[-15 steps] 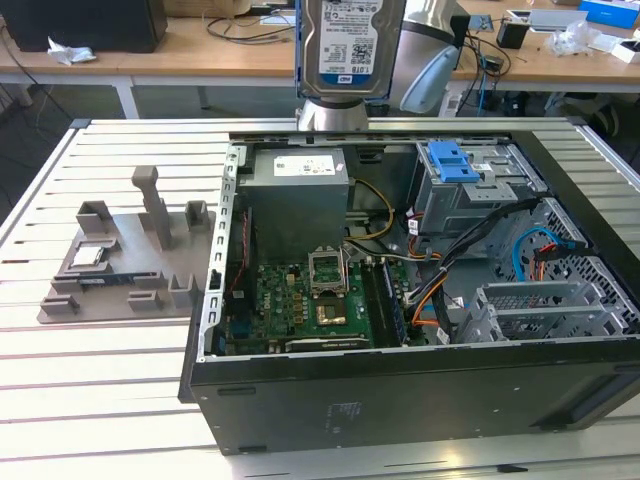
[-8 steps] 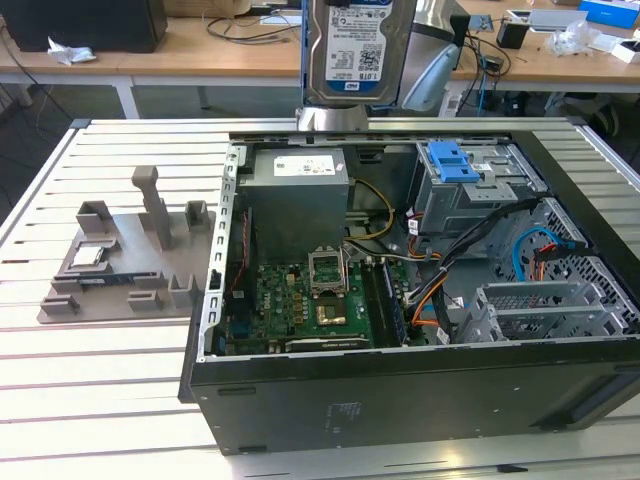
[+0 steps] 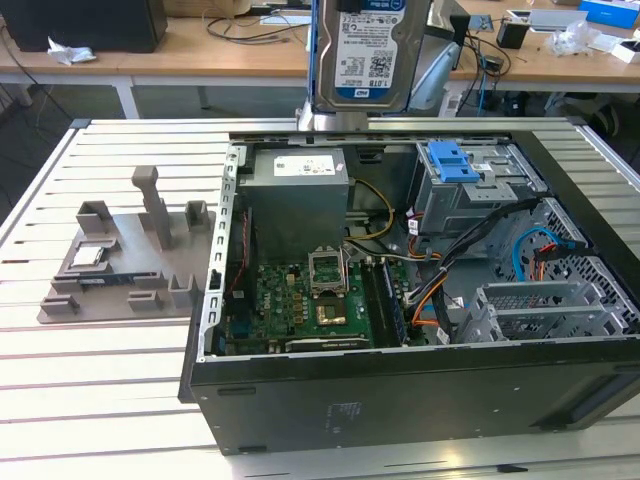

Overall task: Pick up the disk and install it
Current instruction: 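Pick up the disk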

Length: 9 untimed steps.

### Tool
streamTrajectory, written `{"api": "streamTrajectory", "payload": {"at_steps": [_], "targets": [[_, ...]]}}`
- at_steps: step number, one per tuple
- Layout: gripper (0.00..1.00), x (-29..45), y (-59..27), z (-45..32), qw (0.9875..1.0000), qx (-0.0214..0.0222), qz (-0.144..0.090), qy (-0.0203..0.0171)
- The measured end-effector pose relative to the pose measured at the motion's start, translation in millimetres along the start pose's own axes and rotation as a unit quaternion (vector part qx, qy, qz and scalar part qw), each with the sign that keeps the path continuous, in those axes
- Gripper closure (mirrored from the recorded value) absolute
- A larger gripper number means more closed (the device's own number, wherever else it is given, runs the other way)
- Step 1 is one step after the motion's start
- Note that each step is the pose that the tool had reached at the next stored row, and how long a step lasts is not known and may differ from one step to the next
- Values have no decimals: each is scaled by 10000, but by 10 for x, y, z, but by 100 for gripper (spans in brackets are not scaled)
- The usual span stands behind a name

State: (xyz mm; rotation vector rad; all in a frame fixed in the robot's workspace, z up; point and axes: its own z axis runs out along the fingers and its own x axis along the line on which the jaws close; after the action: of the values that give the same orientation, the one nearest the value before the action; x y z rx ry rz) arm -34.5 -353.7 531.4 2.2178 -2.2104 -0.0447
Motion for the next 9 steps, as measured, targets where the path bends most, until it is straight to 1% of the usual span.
{"api": "streamTrajectory", "payload": {"at_steps": [8,9], "targets": [[63,143,-98,-5,10000,-4,-1,0],[63,251,-179,-8,10000,-7,0,0]]}}
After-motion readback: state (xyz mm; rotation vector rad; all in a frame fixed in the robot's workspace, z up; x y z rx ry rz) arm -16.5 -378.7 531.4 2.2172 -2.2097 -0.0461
